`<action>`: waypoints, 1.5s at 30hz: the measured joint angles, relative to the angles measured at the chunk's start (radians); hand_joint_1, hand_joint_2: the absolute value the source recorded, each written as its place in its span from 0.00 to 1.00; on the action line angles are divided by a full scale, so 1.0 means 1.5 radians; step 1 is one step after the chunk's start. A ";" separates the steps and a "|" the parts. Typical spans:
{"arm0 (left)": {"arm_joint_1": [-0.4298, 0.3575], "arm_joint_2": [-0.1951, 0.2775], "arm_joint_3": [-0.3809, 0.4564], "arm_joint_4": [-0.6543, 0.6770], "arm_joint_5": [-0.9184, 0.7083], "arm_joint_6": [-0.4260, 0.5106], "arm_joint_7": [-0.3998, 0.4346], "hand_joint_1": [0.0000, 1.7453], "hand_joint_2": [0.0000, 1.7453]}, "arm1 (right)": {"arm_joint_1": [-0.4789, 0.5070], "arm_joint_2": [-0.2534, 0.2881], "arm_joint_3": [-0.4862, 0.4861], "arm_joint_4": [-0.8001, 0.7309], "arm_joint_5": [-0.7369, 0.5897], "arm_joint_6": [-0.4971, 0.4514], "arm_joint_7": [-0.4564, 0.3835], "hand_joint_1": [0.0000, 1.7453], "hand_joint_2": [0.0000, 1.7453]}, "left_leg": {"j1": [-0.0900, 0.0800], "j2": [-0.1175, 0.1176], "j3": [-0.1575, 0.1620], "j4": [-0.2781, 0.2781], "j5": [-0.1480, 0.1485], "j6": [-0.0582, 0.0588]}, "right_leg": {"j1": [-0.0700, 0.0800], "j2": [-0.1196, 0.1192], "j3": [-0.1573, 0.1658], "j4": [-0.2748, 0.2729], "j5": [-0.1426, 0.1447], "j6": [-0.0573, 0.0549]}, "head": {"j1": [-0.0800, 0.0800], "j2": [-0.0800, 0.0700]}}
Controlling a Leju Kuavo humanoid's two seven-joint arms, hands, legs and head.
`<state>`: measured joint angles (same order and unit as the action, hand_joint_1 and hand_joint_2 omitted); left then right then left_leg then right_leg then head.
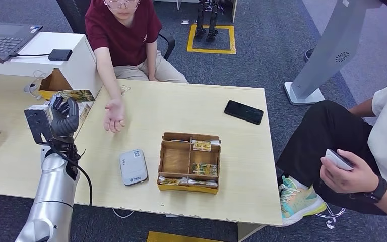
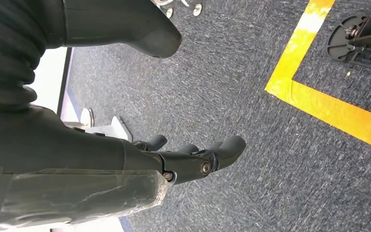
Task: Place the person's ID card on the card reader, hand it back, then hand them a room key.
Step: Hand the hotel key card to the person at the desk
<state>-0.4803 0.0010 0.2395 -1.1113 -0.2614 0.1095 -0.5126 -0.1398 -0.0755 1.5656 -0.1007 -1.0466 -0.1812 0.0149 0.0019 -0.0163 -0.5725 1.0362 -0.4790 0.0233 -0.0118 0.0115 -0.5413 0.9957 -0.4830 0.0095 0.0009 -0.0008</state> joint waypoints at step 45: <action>-0.022 -0.007 0.033 0.059 -0.144 0.175 -0.037 0.25 1.00 | -0.004 0.000 0.000 0.000 0.028 0.001 0.000 0.00 1.00 | 0.000 0.000 -0.001 0.000 0.000 0.000 | 0.000 0.000 -0.001 0.000 0.000 0.000 | 0.000 0.000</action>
<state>-0.5140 -0.0095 0.2883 -1.0224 -0.4778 0.3716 -0.5679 -0.1453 -0.0752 1.5656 -0.1007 -1.0041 -0.1798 0.0154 0.0018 -0.0162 -0.5746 1.0362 -0.4789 0.0233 -0.0118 0.0115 -0.5434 0.9957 -0.4828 0.0093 0.0009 -0.0008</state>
